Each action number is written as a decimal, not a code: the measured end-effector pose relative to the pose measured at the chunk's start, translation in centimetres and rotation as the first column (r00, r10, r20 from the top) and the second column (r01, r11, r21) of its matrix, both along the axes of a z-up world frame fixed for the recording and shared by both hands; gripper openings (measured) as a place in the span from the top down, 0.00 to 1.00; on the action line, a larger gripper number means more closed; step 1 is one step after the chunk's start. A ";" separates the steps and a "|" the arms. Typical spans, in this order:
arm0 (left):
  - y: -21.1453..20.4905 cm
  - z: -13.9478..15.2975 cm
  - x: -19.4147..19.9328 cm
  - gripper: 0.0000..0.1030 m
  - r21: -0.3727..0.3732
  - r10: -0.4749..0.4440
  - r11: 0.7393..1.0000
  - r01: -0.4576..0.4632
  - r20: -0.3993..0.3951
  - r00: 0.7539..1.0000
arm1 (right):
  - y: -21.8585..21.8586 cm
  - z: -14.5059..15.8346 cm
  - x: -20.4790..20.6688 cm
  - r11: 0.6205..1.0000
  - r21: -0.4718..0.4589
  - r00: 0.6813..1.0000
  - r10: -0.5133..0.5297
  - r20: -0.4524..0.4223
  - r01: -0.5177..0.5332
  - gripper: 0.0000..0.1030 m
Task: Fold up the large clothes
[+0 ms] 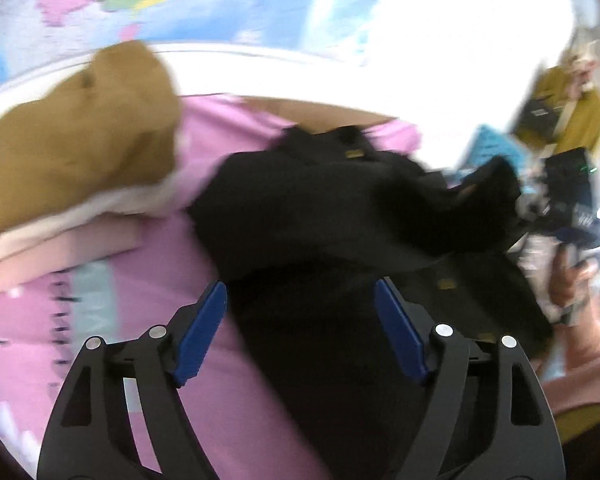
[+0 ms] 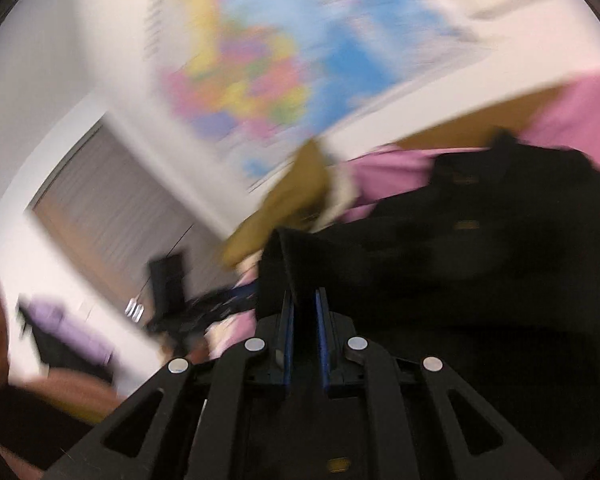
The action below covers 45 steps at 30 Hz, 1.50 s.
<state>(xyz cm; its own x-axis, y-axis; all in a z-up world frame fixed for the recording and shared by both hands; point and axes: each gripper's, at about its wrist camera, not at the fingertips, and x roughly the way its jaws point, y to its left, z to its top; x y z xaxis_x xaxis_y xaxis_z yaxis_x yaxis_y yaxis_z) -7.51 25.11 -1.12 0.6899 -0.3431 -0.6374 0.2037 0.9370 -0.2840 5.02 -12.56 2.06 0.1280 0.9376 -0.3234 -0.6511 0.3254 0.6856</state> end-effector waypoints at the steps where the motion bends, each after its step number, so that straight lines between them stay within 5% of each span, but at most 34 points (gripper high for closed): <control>1: -0.4 0.3 -0.1 0.25 -0.061 -0.047 0.997 0.047 0.007 0.999 | 1.5 0.6 -1.0 0.998 0.003 0.998 0.064 0.017 -0.064 0.90; 4: -1.3 0.5 -0.2 0.11 -0.214 -0.176 0.960 0.179 0.034 0.984 | 4.9 1.2 -3.1 0.977 0.011 0.976 0.214 0.033 -0.214 0.90; 8: -2.8 -0.1 -0.6 0.05 -0.287 -0.283 0.914 0.287 0.057 0.958 | 8.2 0.0 -4.3 0.953 -0.029 0.953 0.302 0.007 -0.302 0.90; 10: -3.8 -1.0 -0.3 0.06 -0.279 -0.290 0.916 0.290 0.040 0.956 | 9.6 -0.9 -4.3 0.944 -0.047 0.946 0.324 -0.025 -0.325 0.90; 11: -4.2 -1.3 -0.3 0.17 -0.264 -0.280 0.923 0.280 0.039 0.959 | 10.4 -1.2 -4.2 0.941 -0.076 0.944 0.329 -0.034 -0.331 0.90; 12: -4.2 -1.5 -0.4 0.55 -0.250 -0.270 0.930 0.269 0.032 0.962 | 11.1 -1.2 -4.2 0.938 -0.097 0.943 0.331 -0.040 -0.334 0.86; 14: -4.2 -1.9 -0.2 0.90 -0.234 -0.250 0.942 0.240 -0.013 0.968 | 11.2 -1.6 -3.7 0.933 -0.114 0.940 0.335 -0.068 -0.341 0.81; 16: -2.8 -1.9 -0.3 0.91 -0.234 -0.175 0.958 0.167 -0.014 0.984 | 10.4 -1.3 -3.4 0.937 -0.170 0.952 0.302 -0.046 -0.305 0.51; 20: 2.0 -1.1 -1.7 0.91 -0.253 -0.008 0.967 0.004 -0.016 1.000 | 5.8 -0.3 -1.3 0.969 -0.175 0.984 0.176 0.000 -0.173 0.49; 23: 5.4 -0.6 -2.8 0.91 -0.201 0.145 0.968 -0.150 -0.040 0.989 | 2.9 -0.4 1.4 0.964 -0.267 0.999 0.009 0.034 0.001 0.49; 27: 10.3 -0.2 -4.7 0.91 -0.090 0.379 0.918 -0.385 -0.077 0.922 | -0.3 -2.3 5.1 0.904 -0.388 0.983 -0.179 0.034 0.178 0.49; 28: 11.3 -0.2 -5.1 0.91 -0.011 0.460 0.886 -0.463 -0.092 0.883 | -1.2 -3.0 6.1 0.889 -0.404 0.974 -0.223 0.033 0.217 0.49; 32: 13.7 -0.6 -5.3 0.89 0.366 0.748 0.633 -0.682 -0.066 0.660 | -3.3 -4.5 7.6 0.857 -0.434 0.956 -0.289 0.042 0.278 0.49; 33: 14.0 -0.5 -5.5 0.89 0.376 0.765 0.613 -0.695 -0.063 0.641 | -3.5 -4.8 7.9 0.843 -0.450 0.951 -0.306 0.054 0.296 0.49; 34: 14.2 -0.1 -5.7 0.89 0.348 0.759 0.625 -0.699 -0.061 0.648 | -3.6 -4.9 8.0 0.838 -0.454 0.949 -0.311 0.057 0.302 0.49; 37: 11.5 1.7 -5.5 0.67 0.262 0.637 0.746 -0.612 -0.012 0.771 | -4.4 -4.6 8.3 0.829 -0.457 0.943 -0.322 0.079 0.321 0.49; 39: 7.5 3.0 -4.3 0.39 0.278 0.494 0.827 -0.489 0.056 0.868 | -4.5 -4.2 8.2 0.798 -0.490 0.935 -0.328 0.137 0.351 0.49; 42: 2.6 3.4 -2.2 0.27 0.258 0.286 0.919 -0.299 0.086 0.954 | -4.9 -4.0 8.7 0.761 -0.516 0.919 -0.344 0.193 0.393 0.49; 45: -1.9 2.4 1.6 0.26 0.346 0.151 0.922 -0.171 0.086 0.985 | -4.8 -4.5 9.2 0.683 -0.581 0.897 -0.340 0.283 0.443 0.49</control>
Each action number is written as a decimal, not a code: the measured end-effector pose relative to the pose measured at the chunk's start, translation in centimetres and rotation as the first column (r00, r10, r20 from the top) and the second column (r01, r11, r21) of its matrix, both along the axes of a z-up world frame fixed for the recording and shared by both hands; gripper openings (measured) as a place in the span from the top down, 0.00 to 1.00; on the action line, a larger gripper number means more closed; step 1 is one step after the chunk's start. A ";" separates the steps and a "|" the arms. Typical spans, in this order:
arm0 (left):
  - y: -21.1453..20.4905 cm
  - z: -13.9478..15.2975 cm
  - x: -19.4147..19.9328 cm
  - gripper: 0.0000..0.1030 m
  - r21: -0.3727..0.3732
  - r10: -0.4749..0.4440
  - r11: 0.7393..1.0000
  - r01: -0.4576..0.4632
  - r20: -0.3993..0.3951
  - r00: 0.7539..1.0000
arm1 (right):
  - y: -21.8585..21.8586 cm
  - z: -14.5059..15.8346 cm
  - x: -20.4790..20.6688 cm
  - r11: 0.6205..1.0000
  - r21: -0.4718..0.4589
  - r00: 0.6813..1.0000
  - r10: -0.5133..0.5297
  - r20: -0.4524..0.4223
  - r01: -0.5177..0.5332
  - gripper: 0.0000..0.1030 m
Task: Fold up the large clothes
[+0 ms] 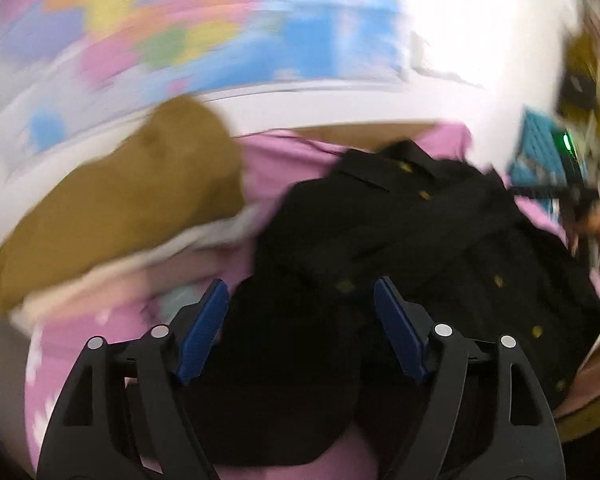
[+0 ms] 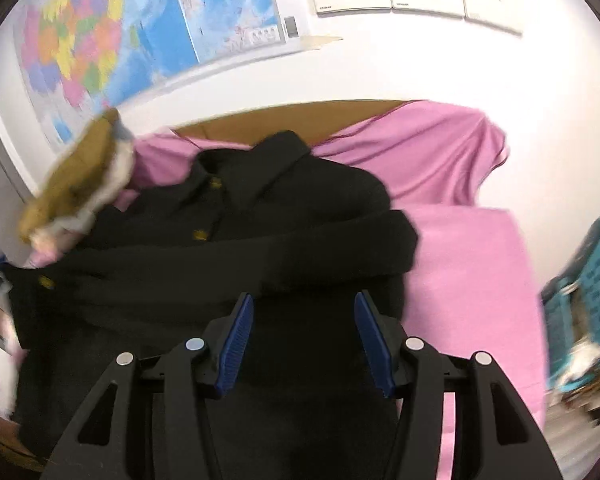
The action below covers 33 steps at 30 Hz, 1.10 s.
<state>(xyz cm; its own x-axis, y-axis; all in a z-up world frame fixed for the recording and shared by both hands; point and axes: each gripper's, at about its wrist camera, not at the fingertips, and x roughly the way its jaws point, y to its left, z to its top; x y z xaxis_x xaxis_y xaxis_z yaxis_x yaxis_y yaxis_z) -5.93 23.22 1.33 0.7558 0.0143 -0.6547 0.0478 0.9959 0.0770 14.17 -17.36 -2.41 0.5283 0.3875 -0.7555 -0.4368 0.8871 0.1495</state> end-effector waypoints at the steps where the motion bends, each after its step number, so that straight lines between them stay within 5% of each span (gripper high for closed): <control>1: -1.0 -0.4 1.2 0.26 0.028 -0.020 0.999 0.020 -0.018 1.000 | 0.3 -0.2 0.2 0.999 -0.032 1.000 -0.005 0.012 0.006 0.49; 4: -3.4 -2.3 4.8 0.21 0.087 -0.083 0.992 0.091 -0.091 0.992 | 1.4 -0.9 1.1 0.987 -0.163 0.998 0.016 0.055 -0.007 0.48; 6: -3.6 -4.0 7.2 0.33 0.096 -0.071 0.991 0.088 -0.174 0.982 | 2.1 -1.3 1.8 0.968 -0.252 0.995 0.033 0.092 -0.008 0.50; 8: -3.3 -5.1 8.8 0.51 0.099 -0.042 0.993 0.066 -0.226 0.973 | 2.2 -1.4 2.9 0.962 -0.272 0.993 0.049 0.103 -0.020 0.61; 10: -1.6 -5.8 10.3 0.63 0.037 -0.024 0.999 0.035 -0.268 0.963 | 1.4 -1.1 4.5 0.970 -0.243 0.997 0.027 0.075 -0.008 0.95; 11: -1.0 -5.7 10.6 0.68 0.014 -0.018 1.000 0.023 -0.274 0.962 | 0.7 -0.8 5.2 0.979 -0.205 0.998 0.003 0.060 0.009 0.97; 14: 0.6 -5.1 11.2 0.67 -0.069 -0.019 0.998 0.000 -0.273 0.962 | -1.0 -0.8 7.5 0.993 -0.113 1.000 -0.027 -0.008 0.026 1.00; 17: 1.2 -5.2 12.2 0.59 -0.068 0.014 0.997 -0.035 -0.294 0.956 | -0.3 -1.2 8.1 0.988 -0.153 1.000 -0.001 -0.008 0.000 1.00; 24: 2.0 -4.7 13.8 0.58 -0.076 0.059 0.994 -0.085 -0.293 0.954 | 0.2 -1.2 9.3 0.989 -0.144 0.999 -0.045 -0.021 0.042 1.00; 28: 3.7 -5.3 15.7 0.49 -0.120 0.136 0.975 -0.187 -0.343 0.930 | 0.4 -1.6 9.7 0.983 -0.160 0.994 -0.098 -0.056 0.088 1.00; 30: 4.5 -5.5 16.1 0.40 -0.157 0.141 0.965 -0.208 -0.358 0.923 | 0.6 -0.1 8.6 0.986 -0.120 0.993 -0.117 -0.027 0.113 0.91; 33: 5.4 -5.0 15.6 0.39 -0.237 0.089 0.956 -0.176 -0.338 0.937 | 3.7 2.2 5.3 0.996 -0.089 0.998 0.024 0.065 -0.018 0.46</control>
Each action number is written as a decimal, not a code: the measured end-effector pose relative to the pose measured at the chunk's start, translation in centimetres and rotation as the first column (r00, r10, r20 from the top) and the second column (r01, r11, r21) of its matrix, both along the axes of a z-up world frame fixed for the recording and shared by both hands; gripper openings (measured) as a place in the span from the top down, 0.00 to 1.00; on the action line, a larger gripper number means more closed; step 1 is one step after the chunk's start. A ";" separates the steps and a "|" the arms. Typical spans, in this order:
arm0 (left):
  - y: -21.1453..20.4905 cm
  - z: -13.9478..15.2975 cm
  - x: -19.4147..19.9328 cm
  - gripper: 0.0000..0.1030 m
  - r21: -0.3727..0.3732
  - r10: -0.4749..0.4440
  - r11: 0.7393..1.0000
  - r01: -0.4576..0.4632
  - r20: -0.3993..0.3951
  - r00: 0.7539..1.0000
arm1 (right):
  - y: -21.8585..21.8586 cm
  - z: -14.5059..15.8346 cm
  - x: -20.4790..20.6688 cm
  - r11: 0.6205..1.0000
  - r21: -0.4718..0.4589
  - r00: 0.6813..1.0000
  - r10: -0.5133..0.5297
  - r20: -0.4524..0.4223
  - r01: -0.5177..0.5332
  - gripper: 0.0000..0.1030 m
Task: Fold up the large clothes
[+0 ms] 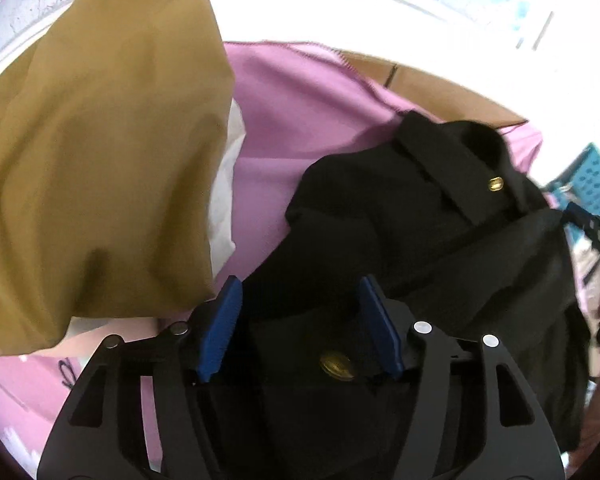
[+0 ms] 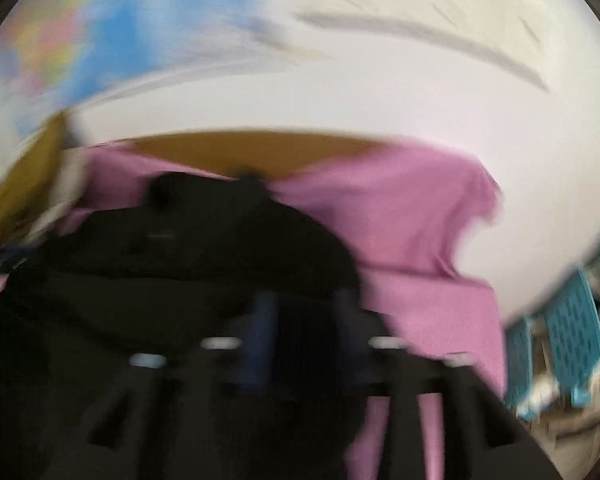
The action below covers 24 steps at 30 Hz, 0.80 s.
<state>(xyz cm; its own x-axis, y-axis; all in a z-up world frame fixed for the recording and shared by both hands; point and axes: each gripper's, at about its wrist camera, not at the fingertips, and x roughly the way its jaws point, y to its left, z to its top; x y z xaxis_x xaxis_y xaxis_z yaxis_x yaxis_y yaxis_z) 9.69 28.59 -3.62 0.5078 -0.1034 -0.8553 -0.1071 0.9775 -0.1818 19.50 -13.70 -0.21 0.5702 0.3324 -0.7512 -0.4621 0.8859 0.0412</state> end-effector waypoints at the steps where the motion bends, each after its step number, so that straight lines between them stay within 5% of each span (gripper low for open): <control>1: 0.3 0.3 -0.4 0.36 -0.022 -0.013 1.000 0.013 0.014 1.000 | 2.2 0.7 -1.8 0.995 0.000 0.994 0.104 0.034 -0.104 0.39; 5: 1.6 1.4 -2.0 0.28 -0.062 -0.023 0.998 0.027 0.058 0.998 | 9.5 -0.3 -6.0 0.918 -0.052 0.919 0.394 0.007 -0.393 0.37; 7: 2.1 1.9 -3.0 0.25 -0.063 -0.019 0.998 0.024 0.072 0.997 | 12.2 -1.8 -7.6 0.874 -0.098 0.879 0.477 -0.014 -0.476 0.37; 9: 2.7 2.4 -4.3 0.19 -0.055 -0.023 0.998 0.028 0.090 0.996 | 13.7 -3.5 -8.3 0.853 -0.190 0.871 0.491 -0.025 -0.487 0.38; 14: 3.1 2.4 -7.0 0.18 -0.002 -0.071 0.997 0.071 0.086 0.994 | 12.2 -4.9 -7.0 0.882 -0.141 0.893 0.439 -0.097 -0.449 0.93; 15: 3.0 2.3 -7.1 0.18 0.003 -0.080 0.997 0.080 0.083 0.993 | 11.5 -4.6 -6.8 0.890 -0.143 0.901 0.423 -0.096 -0.433 0.95; 21: 3.4 1.4 -9.7 0.16 0.054 -0.105 0.993 0.102 0.075 0.992 | 9.6 -5.1 -6.5 0.915 -0.172 0.929 0.348 -0.127 -0.366 0.95; 23: 4.0 1.3 -10.6 0.15 0.043 -0.099 0.994 0.096 0.083 0.992 | 9.4 -4.2 -7.0 0.925 -0.147 0.935 0.340 -0.098 -0.351 0.84; 24: 4.5 1.4 -11.2 0.14 0.035 -0.093 0.995 0.090 0.092 0.991 | 9.5 -3.6 -7.1 0.925 -0.129 0.933 0.350 -0.083 -0.358 0.65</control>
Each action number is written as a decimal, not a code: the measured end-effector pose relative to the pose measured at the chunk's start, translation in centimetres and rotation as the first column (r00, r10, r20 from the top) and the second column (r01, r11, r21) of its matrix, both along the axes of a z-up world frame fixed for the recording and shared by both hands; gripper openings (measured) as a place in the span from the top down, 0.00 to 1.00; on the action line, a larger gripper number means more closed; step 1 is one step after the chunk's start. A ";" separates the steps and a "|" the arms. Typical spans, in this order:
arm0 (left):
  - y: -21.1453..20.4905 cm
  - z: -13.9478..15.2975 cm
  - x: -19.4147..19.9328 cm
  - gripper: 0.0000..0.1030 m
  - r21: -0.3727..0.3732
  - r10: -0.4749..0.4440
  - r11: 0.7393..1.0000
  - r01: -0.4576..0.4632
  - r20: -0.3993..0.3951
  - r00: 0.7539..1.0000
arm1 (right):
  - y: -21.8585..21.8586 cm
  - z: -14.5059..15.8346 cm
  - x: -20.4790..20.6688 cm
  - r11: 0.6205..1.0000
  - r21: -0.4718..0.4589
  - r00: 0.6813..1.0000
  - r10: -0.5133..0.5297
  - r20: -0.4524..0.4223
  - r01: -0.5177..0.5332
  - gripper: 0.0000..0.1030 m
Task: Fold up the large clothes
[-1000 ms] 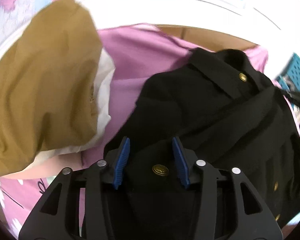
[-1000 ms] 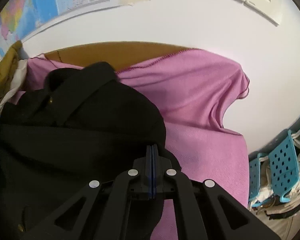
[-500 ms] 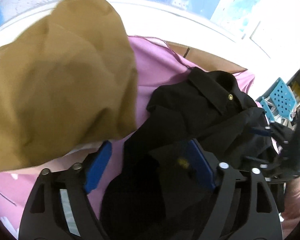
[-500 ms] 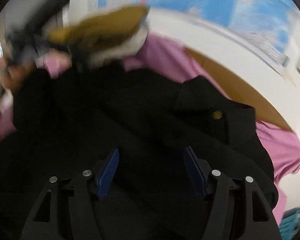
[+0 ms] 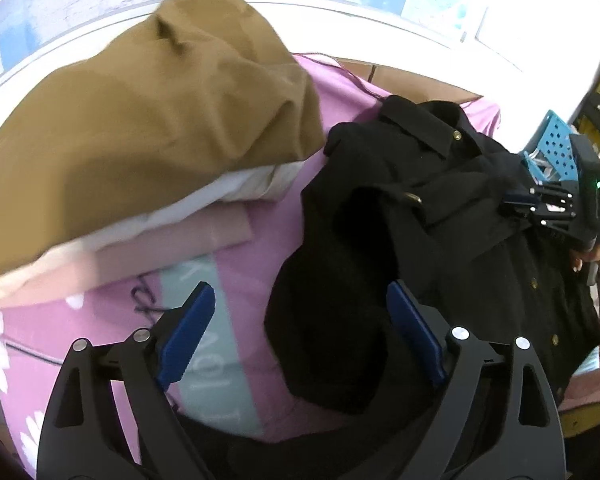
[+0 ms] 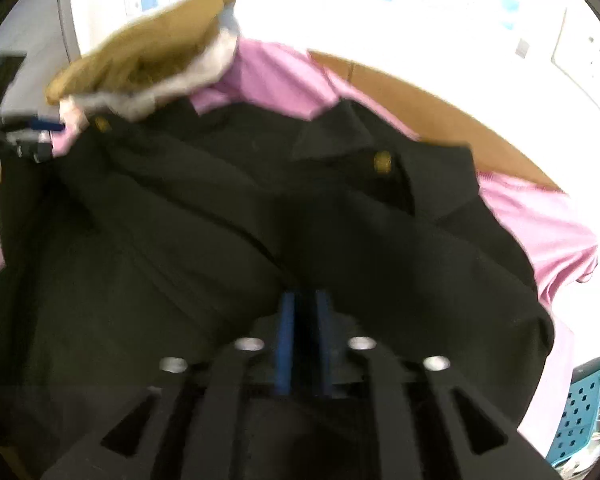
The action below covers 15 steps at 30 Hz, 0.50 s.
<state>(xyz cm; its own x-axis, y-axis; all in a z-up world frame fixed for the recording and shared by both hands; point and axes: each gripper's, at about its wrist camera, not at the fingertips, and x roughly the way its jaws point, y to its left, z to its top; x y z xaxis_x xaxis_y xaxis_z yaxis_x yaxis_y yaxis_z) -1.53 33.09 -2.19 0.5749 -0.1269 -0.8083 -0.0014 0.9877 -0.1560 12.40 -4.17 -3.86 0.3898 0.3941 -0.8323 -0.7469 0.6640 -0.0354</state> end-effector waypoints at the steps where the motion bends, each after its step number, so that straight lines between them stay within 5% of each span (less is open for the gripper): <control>1: 0.4 0.1 -0.5 0.14 -0.001 0.010 1.000 -0.010 0.008 1.000 | 0.7 0.8 -0.3 0.999 0.029 0.999 0.022 0.033 -0.023 0.48; 3: 0.9 0.2 -1.3 0.13 0.001 0.024 1.000 -0.024 0.017 1.000 | 2.5 1.6 -0.5 0.999 0.031 0.991 0.023 0.129 -0.027 0.32; 7: 2.3 0.3 -2.9 0.13 -0.004 0.069 0.998 -0.069 0.019 0.997 | 6.3 0.4 1.3 0.998 -0.020 0.989 0.063 0.137 -0.061 0.33; 8: 2.8 0.1 -3.4 0.13 -0.008 0.086 0.996 -0.085 0.014 0.996 | 6.9 -0.1 1.8 0.997 -0.040 0.988 0.073 0.136 -0.068 0.37; 10: 3.8 -0.2 -4.3 0.13 -0.017 0.109 0.994 -0.109 0.002 0.994 | 7.7 -1.6 2.6 0.991 -0.094 0.989 0.107 0.100 -0.098 0.87; 11: 4.0 -0.4 -4.6 0.13 -0.025 0.118 0.993 -0.118 -0.002 0.993 | 7.6 -2.3 3.1 0.988 -0.134 0.990 0.096 0.102 -0.082 0.97; 15: 5.8 -1.0 -7.1 0.11 -0.047 0.148 0.988 -0.149 -0.021 0.989 | 5.3 -1.4 3.9 0.993 -0.111 0.995 0.058 0.076 -0.049 0.97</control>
